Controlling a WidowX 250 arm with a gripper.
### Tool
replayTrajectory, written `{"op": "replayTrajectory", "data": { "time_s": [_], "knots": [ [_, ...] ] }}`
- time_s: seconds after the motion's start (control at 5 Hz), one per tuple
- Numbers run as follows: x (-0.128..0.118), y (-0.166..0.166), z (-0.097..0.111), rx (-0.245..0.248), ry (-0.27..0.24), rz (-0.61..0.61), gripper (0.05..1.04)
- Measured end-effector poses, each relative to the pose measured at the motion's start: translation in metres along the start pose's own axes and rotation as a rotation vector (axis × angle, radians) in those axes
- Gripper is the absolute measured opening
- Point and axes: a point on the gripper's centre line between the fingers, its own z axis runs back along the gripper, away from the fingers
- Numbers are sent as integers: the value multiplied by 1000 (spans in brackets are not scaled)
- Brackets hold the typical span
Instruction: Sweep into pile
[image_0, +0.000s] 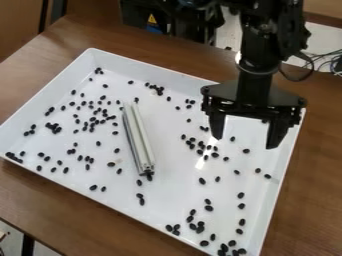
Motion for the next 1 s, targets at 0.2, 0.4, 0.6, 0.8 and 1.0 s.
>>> {"op": "replayTrajectory", "data": {
  "time_s": [0.2,0.4,0.6,0.8,1.0],
  "knots": [
    [-6,2,-13,22,36,0,1001],
    [-11,16,-26,-8,85,58,1001],
    [-2,49,-25,61,79,190,1000],
    [0,69,-8,135,39,257,1001],
    [4,94,-4,213,44,318,1000]
  ]
}}
